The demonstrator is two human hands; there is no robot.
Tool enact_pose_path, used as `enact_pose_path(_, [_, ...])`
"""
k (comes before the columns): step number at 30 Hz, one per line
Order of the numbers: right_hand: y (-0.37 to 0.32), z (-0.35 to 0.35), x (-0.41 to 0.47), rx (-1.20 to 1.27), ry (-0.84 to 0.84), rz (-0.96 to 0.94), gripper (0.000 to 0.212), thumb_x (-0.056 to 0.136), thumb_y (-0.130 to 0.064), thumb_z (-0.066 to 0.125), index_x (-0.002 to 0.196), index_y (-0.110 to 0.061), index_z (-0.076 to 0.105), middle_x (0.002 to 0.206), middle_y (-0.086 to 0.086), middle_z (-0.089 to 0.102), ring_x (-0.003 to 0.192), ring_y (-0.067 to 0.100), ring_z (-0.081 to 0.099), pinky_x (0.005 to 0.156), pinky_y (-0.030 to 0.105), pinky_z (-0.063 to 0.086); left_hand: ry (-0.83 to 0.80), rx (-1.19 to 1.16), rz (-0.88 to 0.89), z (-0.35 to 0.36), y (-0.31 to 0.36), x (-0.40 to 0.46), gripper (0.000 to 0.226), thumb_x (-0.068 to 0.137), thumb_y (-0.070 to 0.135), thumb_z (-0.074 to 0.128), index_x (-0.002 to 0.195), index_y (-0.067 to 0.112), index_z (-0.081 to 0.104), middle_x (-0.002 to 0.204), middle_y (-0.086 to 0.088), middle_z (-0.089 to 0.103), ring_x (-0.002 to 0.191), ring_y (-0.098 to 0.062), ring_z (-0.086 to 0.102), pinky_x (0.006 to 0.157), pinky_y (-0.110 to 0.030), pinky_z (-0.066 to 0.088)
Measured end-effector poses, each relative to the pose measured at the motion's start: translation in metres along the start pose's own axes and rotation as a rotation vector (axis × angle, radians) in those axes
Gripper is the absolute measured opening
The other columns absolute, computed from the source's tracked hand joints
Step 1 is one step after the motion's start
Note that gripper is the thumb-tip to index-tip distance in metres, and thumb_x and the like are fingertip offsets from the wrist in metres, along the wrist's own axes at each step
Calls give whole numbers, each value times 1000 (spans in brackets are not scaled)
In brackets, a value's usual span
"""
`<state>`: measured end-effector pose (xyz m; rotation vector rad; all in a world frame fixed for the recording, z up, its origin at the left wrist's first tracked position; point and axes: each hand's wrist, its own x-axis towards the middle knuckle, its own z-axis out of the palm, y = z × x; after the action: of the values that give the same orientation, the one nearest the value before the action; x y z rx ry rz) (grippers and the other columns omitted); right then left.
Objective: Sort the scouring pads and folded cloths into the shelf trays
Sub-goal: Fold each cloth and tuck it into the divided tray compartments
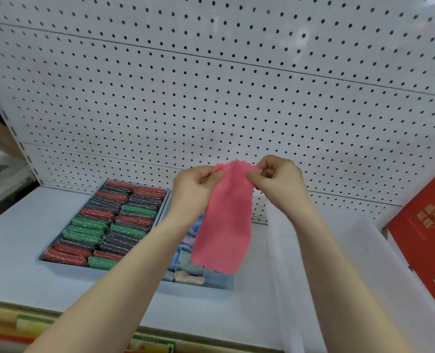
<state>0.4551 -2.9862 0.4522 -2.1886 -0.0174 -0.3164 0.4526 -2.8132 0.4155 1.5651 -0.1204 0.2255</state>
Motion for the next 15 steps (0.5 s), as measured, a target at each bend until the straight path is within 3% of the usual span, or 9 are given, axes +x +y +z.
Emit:
enact_pose_path(3, [-12,12,-7,114,9,-27,22,83,-34,67,67,-18,67,62,2,70,63,21,65,59,32,49,-40,16,85,11,11,-11,14,86,36,67,93,47,74,90,18,75,93,-2,70,87,-26,53])
enact_pose_path(9, [-20,12,-13,348,-13,-76,18,86,-23,67,72,-20,77,69,1,73,63,8,62,57,20,45,-146,4,151,9,21,-16,34,89,5,65,114,26,71,95,11,76,97,-5,70,93,-22,52])
enact_pose_path(12, [-15,7,-15,420,-112,-141,19,90,-28,64,80,-21,79,79,5,76,71,11,63,57,21,46,-89,43,170,6,20,-15,32,92,5,62,115,24,71,98,10,76,99,-5,69,94,-25,51])
enact_pose_path(15, [3,-1,-13,534,-24,-123,18,91,-30,63,84,-22,77,83,2,75,74,9,62,62,23,48,-69,-20,129,2,23,-11,30,95,1,56,111,22,70,95,10,74,89,-3,67,88,-22,53])
